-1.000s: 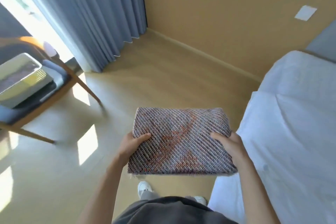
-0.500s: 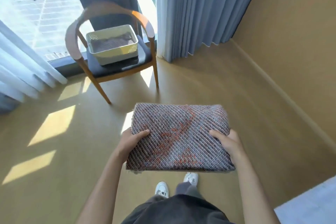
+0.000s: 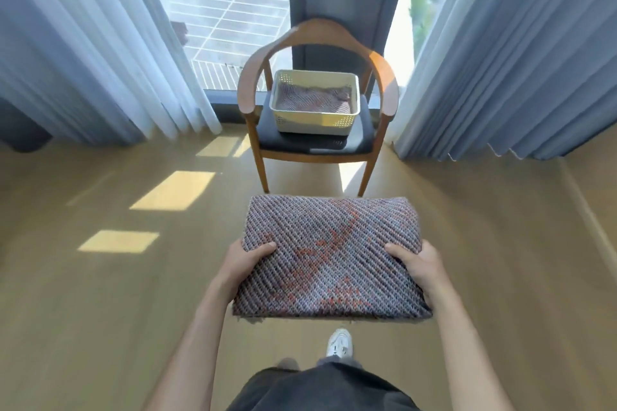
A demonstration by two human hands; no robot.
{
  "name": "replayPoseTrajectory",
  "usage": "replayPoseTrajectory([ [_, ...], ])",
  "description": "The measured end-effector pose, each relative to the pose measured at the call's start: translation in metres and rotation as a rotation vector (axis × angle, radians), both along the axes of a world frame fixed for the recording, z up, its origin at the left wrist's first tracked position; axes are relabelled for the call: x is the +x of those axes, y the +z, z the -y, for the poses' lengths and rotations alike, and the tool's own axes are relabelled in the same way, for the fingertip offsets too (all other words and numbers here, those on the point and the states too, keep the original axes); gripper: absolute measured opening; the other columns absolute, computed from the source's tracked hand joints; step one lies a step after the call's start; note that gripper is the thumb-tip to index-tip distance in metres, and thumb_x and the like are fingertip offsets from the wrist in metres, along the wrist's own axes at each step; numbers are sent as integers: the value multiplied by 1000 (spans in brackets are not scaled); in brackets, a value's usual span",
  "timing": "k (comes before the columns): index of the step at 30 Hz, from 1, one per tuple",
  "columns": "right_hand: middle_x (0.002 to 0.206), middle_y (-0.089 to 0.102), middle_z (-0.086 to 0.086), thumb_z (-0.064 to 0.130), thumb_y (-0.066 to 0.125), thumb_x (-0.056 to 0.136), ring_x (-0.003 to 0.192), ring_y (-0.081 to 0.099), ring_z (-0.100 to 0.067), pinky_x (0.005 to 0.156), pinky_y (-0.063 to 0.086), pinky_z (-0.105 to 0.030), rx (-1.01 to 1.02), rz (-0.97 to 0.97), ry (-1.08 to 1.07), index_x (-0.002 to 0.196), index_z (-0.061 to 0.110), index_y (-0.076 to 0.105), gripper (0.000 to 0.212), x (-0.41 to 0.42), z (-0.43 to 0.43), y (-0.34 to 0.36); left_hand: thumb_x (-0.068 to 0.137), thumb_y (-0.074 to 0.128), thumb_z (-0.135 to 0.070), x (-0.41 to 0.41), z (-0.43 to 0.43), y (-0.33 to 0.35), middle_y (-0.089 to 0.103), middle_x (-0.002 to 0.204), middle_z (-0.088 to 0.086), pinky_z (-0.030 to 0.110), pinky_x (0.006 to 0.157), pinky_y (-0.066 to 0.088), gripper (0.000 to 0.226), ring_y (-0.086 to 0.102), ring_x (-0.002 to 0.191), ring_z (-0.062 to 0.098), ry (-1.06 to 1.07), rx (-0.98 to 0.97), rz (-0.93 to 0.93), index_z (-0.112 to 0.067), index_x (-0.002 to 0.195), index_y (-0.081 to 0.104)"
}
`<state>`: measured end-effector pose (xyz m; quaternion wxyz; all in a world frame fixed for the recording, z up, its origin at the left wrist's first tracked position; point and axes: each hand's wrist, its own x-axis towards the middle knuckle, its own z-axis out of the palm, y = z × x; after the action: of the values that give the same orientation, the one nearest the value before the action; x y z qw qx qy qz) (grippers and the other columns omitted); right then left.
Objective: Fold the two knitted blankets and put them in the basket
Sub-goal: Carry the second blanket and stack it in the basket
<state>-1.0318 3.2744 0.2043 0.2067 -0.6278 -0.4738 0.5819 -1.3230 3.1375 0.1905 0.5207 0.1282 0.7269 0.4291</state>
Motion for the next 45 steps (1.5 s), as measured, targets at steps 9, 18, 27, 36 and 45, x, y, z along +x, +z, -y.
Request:
replayPoseTrajectory([
  [9, 91, 61, 8, 24, 77, 74, 83, 60, -9, 60, 45, -25, 8, 25, 79, 104, 17, 54, 38, -52, -86, -1, 71, 81, -30, -43, -64, -3, 68, 108, 10, 46, 87, 54, 56, 68, 94, 27, 60, -74, -12, -10, 117, 55],
  [18, 99, 64, 1, 18, 76, 76, 87, 61, -16, 76, 47, -31, 32, 75, 26, 108, 17, 54, 38, -139, -182, -11, 71, 81, -32, -141, -171, -22, 68, 107, 10, 45, 85, 55, 59, 68, 92, 27, 18, -92, 22, -10, 119, 54],
  [27, 95, 62, 4, 17, 73, 79, 87, 60, -15, 78, 46, -33, 10, 82, -48, 109, 18, 53, 36, -215, -265, -2, 71, 81, -29, -228, -278, -12, 67, 110, 11, 48, 90, 53, 60, 67, 95, 28, -51, -91, 20, -10, 121, 54],
  [36, 101, 66, -1, 17, 72, 78, 92, 63, -21, 84, 51, -42, 13, 84, -82, 105, 17, 57, 31, -247, -381, -17, 75, 77, -29, -257, -403, -14, 66, 110, 8, 38, 85, 54, 56, 66, 94, 23, -74, -133, -20, -10, 123, 55],
  [45, 101, 69, 2, 22, 74, 73, 95, 64, -20, 92, 49, -46, 49, 88, -68, 96, 23, 61, 27, -270, -547, -25, 76, 75, -33, -268, -564, -25, 63, 113, 4, 34, 77, 51, 58, 61, 92, 17, -28, -168, -104, -18, 126, 50],
])
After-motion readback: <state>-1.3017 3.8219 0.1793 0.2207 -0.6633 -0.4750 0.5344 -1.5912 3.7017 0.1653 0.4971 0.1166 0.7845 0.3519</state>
